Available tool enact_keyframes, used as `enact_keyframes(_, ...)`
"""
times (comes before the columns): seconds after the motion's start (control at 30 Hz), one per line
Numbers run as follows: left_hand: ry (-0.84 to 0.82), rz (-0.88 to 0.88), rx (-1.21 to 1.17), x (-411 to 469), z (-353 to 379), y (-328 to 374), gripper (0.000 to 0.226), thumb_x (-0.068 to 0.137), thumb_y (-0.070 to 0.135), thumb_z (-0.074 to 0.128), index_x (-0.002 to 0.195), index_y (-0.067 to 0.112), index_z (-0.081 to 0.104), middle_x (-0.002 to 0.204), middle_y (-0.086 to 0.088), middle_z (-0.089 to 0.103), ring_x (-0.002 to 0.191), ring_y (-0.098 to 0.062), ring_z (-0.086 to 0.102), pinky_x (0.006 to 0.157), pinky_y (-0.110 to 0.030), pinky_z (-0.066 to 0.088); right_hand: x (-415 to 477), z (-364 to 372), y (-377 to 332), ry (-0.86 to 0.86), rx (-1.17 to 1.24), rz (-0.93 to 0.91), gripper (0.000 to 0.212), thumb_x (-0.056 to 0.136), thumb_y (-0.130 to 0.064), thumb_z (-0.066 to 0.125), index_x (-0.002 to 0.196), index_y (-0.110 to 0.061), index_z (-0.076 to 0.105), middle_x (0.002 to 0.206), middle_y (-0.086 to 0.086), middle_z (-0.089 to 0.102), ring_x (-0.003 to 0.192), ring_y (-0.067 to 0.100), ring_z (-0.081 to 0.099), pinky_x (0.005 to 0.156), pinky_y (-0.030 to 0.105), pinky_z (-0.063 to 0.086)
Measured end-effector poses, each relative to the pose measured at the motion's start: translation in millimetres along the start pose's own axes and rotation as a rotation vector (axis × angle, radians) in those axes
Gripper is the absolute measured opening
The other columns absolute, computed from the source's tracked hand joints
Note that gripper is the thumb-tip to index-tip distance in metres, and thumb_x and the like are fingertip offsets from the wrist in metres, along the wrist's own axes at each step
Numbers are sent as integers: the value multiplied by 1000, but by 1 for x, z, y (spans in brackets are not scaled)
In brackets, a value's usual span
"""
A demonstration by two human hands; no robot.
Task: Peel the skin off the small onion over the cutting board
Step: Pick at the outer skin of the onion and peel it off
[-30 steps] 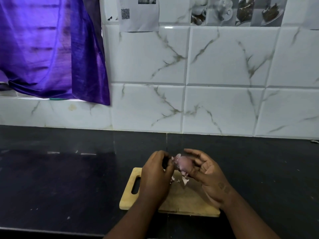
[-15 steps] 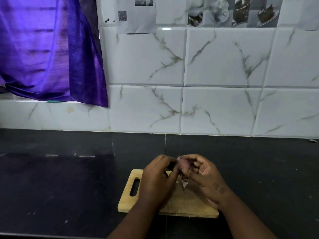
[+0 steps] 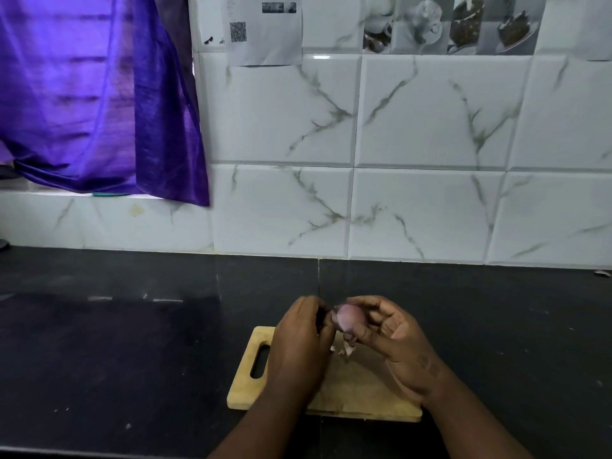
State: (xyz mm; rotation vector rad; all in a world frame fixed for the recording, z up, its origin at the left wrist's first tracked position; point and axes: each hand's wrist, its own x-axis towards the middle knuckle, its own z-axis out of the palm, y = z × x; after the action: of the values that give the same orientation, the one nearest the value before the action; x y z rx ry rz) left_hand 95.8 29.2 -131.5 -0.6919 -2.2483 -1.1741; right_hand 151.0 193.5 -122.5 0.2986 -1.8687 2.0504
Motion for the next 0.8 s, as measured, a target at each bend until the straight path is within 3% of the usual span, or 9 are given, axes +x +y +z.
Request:
enact_keyframes(0.23,-24,-82,46,1,2,-1,12,97,24,60,87,28,55,84,10,55,75,-7,53,61,-20,41,1,-2,4,-17,-11,5,45,79,-7,76,124,-7,68,122,11,76,115,23,73,90,27,61)
enact_keyframes(0.5,-16,-190,83,3,4,-9,12,95,21,62,85,26,57,84,9,56,75,-6,53,63,-23,44,0,-3,2,17,74,28,41,84,-7,67,126,-6,67,120,12,77,108,22,74,87,32,63)
enact_keyframes(0.7,22,-48,55,0,0,-4,12,87,23,70,95,31,68,89,16,63,81,-2,58,64,-22,51,1,-3,6,68,-3,84,27,94,-2,65,121,-4,68,115,14,78,104,22,74,79,25,62)
enact_keyframes(0.8,63,78,-19,-1,-3,-2,10,93,26,67,101,30,71,93,19,63,84,0,60,67,-19,52,2,-3,5,83,-52,88,26,94,-4,67,119,-9,72,115,10,79,109,23,75,88,28,61)
